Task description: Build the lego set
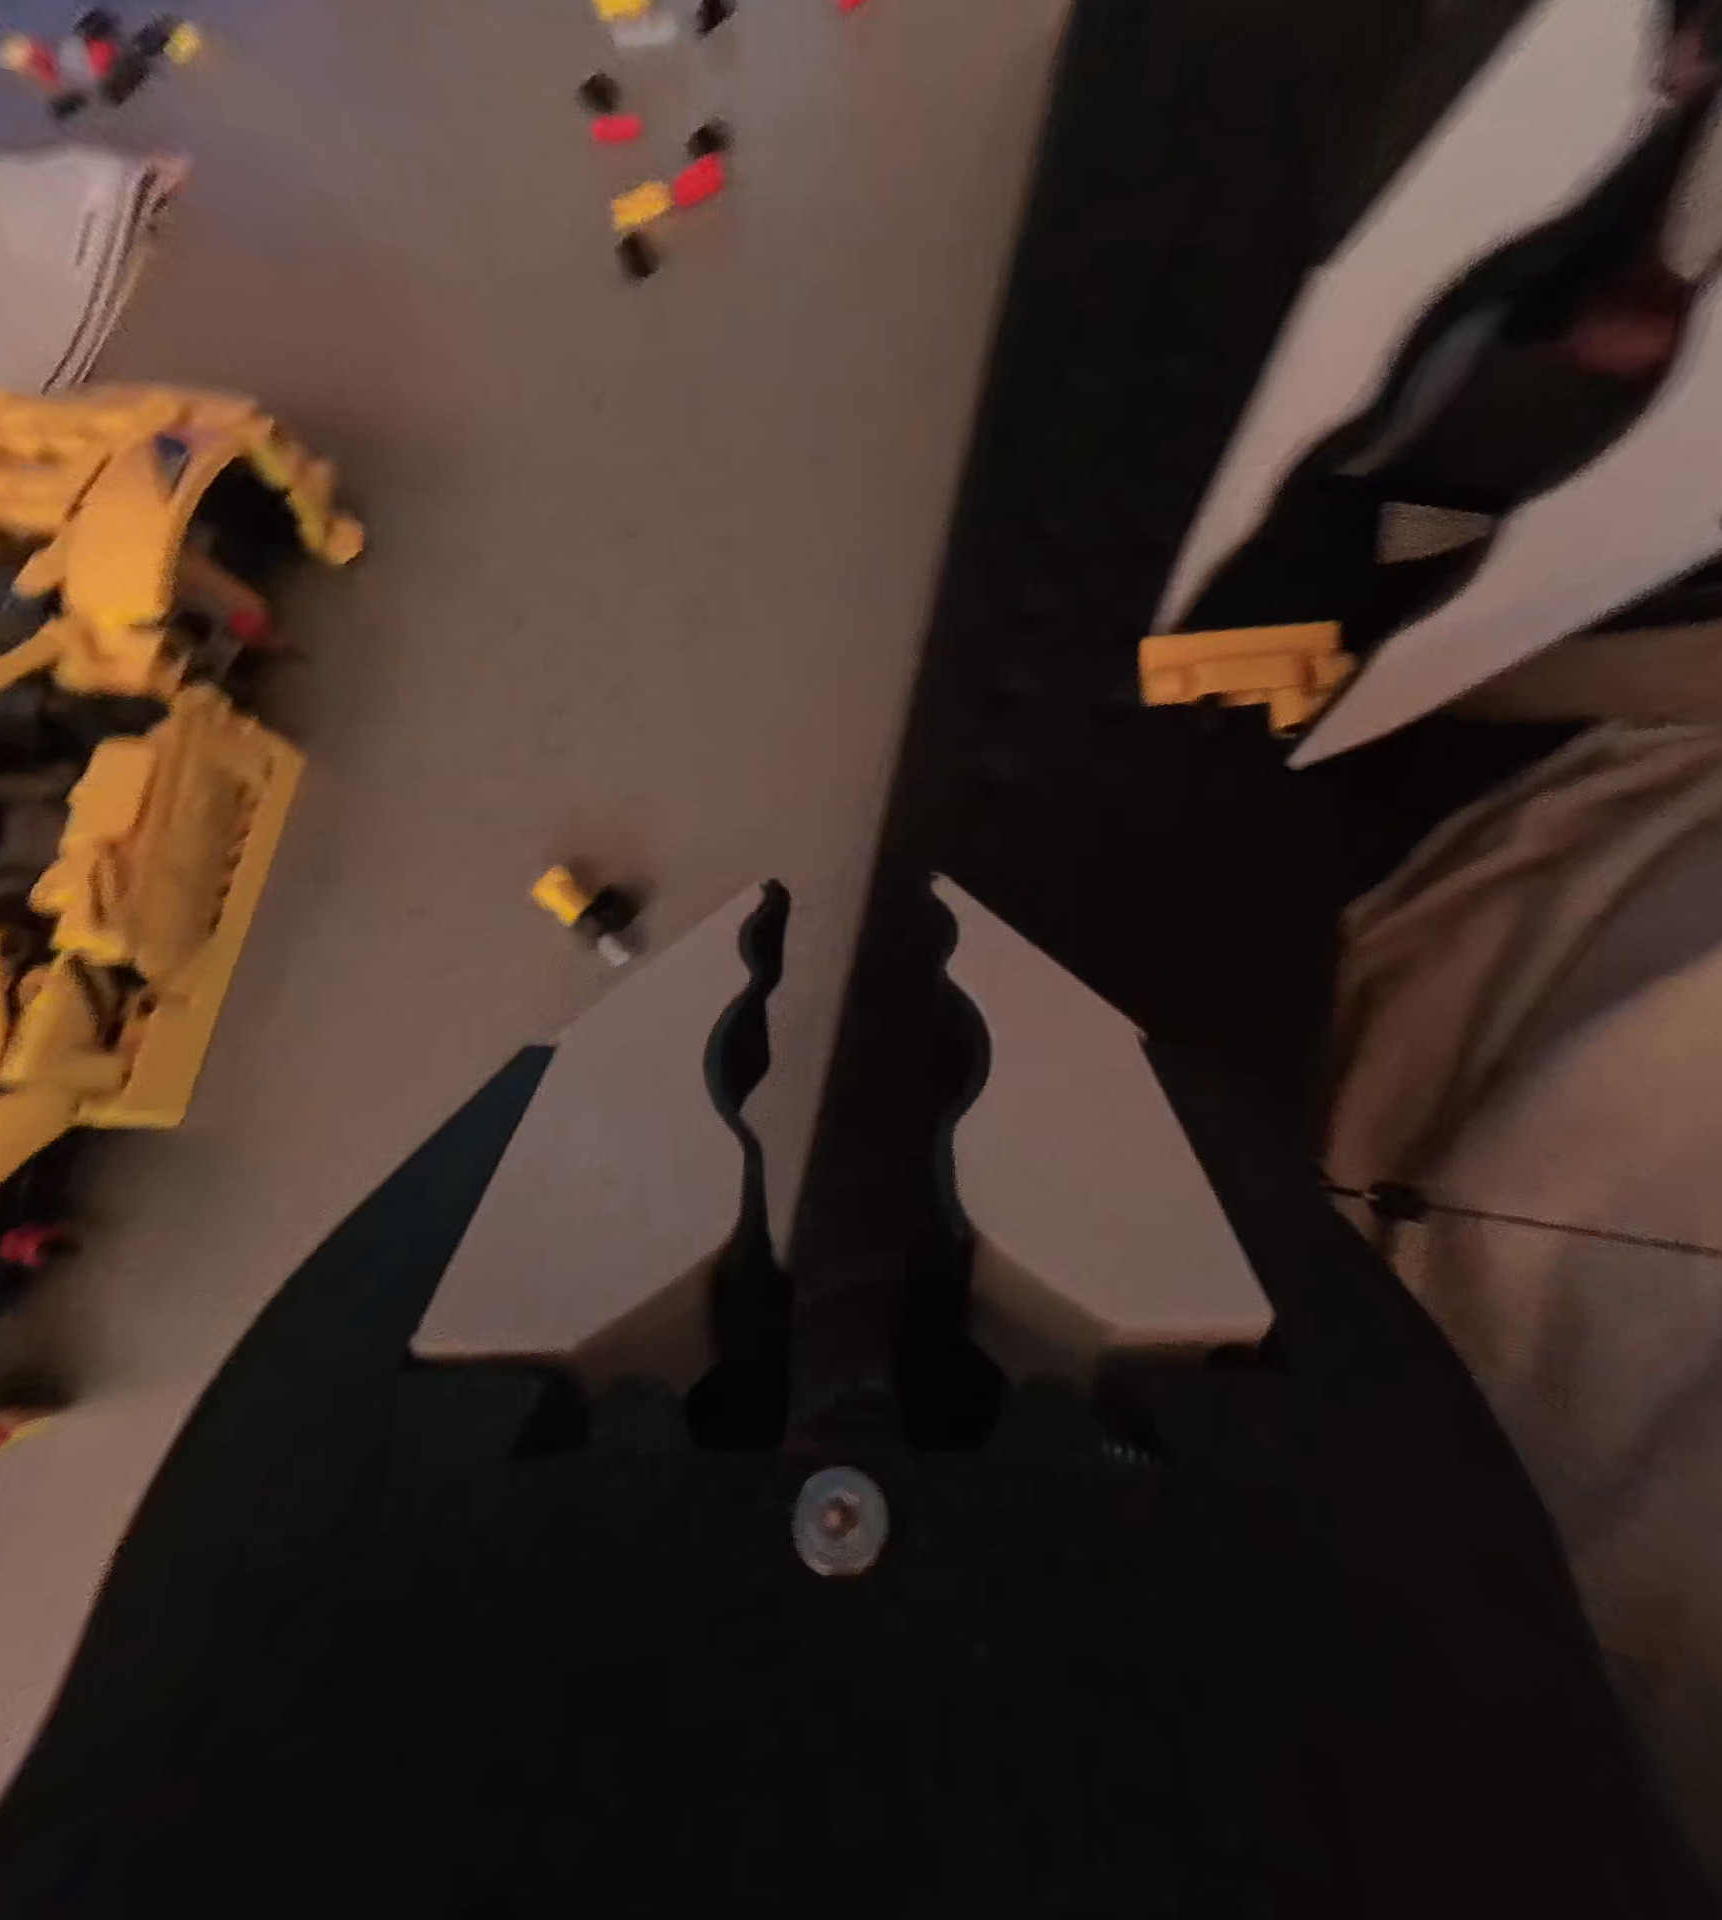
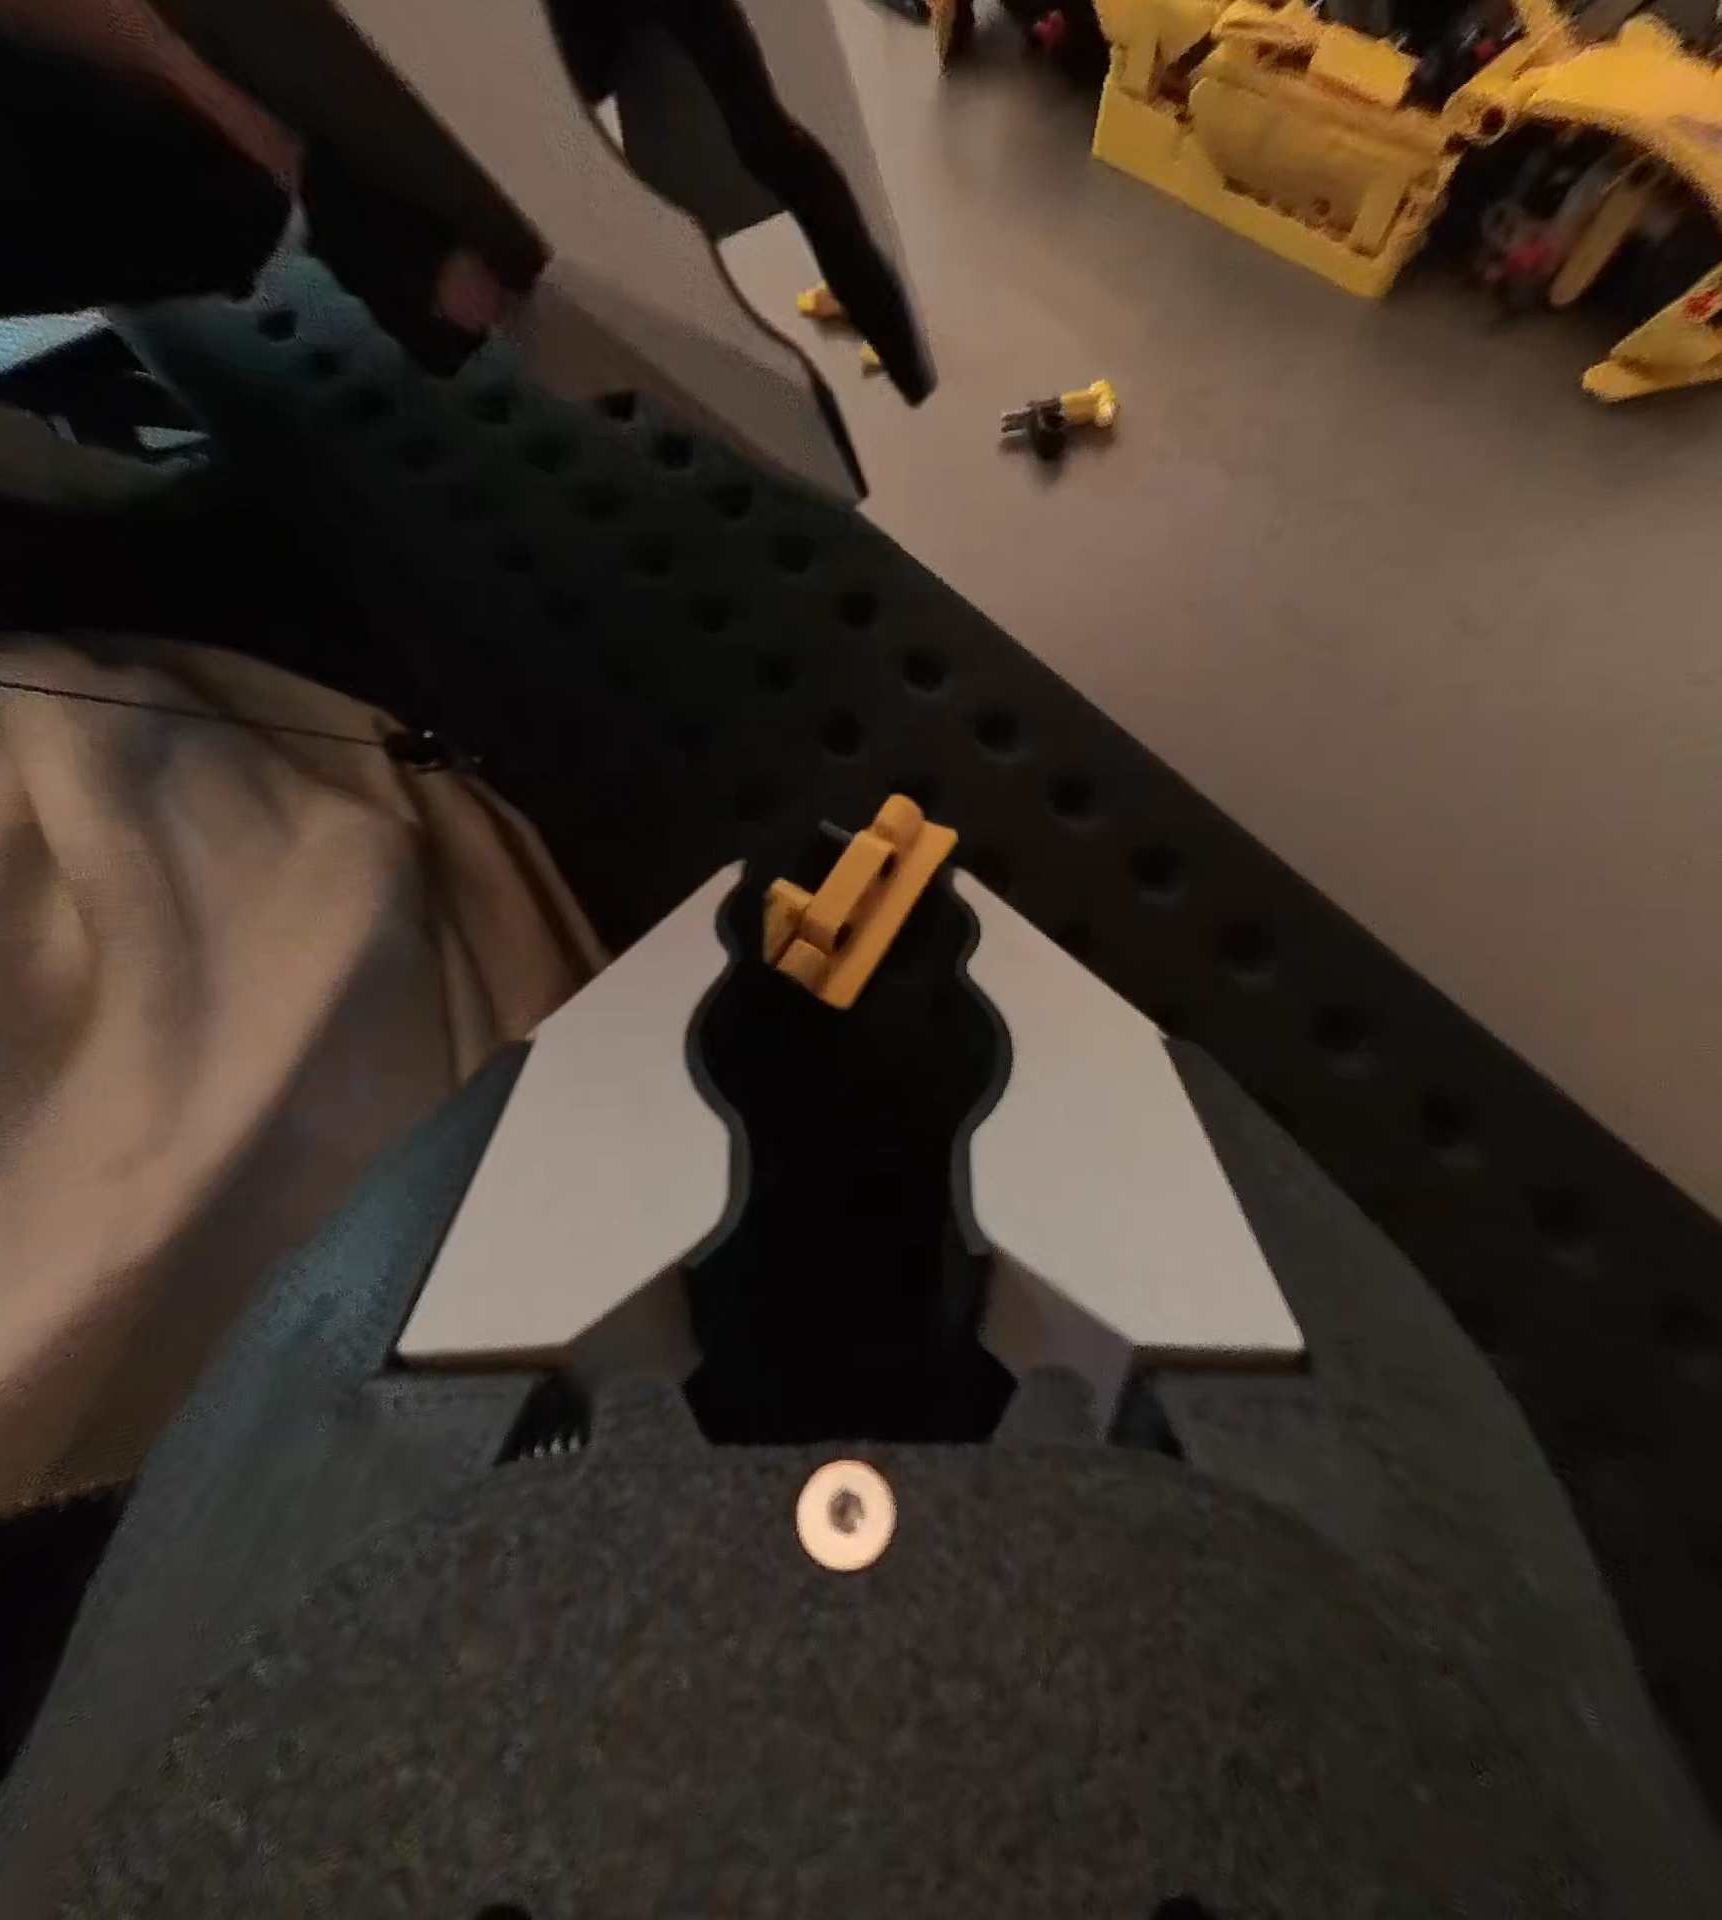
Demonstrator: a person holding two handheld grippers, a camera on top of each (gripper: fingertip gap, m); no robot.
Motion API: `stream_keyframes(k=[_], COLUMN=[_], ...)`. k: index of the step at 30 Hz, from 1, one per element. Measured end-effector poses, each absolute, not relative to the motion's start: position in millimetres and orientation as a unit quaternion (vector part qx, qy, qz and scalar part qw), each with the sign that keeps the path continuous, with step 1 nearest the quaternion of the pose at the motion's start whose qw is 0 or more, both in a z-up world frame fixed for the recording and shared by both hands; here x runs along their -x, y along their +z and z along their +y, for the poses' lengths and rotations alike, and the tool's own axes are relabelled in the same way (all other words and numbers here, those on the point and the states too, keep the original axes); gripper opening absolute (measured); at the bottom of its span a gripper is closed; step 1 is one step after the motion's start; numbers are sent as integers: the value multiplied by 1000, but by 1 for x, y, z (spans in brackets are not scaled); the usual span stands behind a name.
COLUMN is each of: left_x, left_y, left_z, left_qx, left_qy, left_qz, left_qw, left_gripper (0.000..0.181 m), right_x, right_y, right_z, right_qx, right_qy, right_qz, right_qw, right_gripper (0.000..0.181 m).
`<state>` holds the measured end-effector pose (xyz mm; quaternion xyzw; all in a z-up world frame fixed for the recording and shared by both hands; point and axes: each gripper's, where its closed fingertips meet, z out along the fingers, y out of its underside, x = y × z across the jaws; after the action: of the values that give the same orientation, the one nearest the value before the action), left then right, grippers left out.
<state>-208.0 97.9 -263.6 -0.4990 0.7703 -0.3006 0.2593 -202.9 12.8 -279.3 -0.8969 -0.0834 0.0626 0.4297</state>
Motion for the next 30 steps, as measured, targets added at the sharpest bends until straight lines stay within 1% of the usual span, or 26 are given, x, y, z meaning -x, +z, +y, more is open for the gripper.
stream_keyframes(k=[4,7,11,14,15,17,19,22,24,26,28,30], left_x=[199,193,185,183,183,181,179,181,184,185,183,179], left_y=[-271,-281,-296,-300,-300,-300,-300,-299,-295,-287,-275,-269], left_z=[141,152,152,152,150,149,149,152,149,149,145,147], left_qx=[592,616,617,610,605,594,586,586,591,593,584,556], left_qy=[-288,-290,-270,-262,-267,-279,-294,-311,-354,-398,-446,-451], left_qz=[707,692,705,715,720,727,729,730,715,694,675,691], left_qw=[259,241,221,219,213,205,197,165,121,90,67,98], left_gripper=[24,25,25,26,23,8,8,7,7,7,7,7], right_x=[186,164,135,131,134,143,146,146,145,143,141,145], right_y=[-278,-267,-265,-278,-283,-291,-302,-302,-297,-290,-277,-263], right_z=[18,29,74,117,126,136,139,148,151,151,151,151], right_qx=[906,902,893,870,862,842,828,807,808,811,809,805], right_qy=[14,-11,19,91,121,159,173,184,197,206,205,215], right_qz=[-115,-150,-228,-302,-327,-379,-427,-452,-434,-409,-385,-354], right_qw=[408,404,389,379,369,350,319,334,347,365,395,425], right_gripper=[31,29,29,29,29,30,30,31,41,44,40,32])
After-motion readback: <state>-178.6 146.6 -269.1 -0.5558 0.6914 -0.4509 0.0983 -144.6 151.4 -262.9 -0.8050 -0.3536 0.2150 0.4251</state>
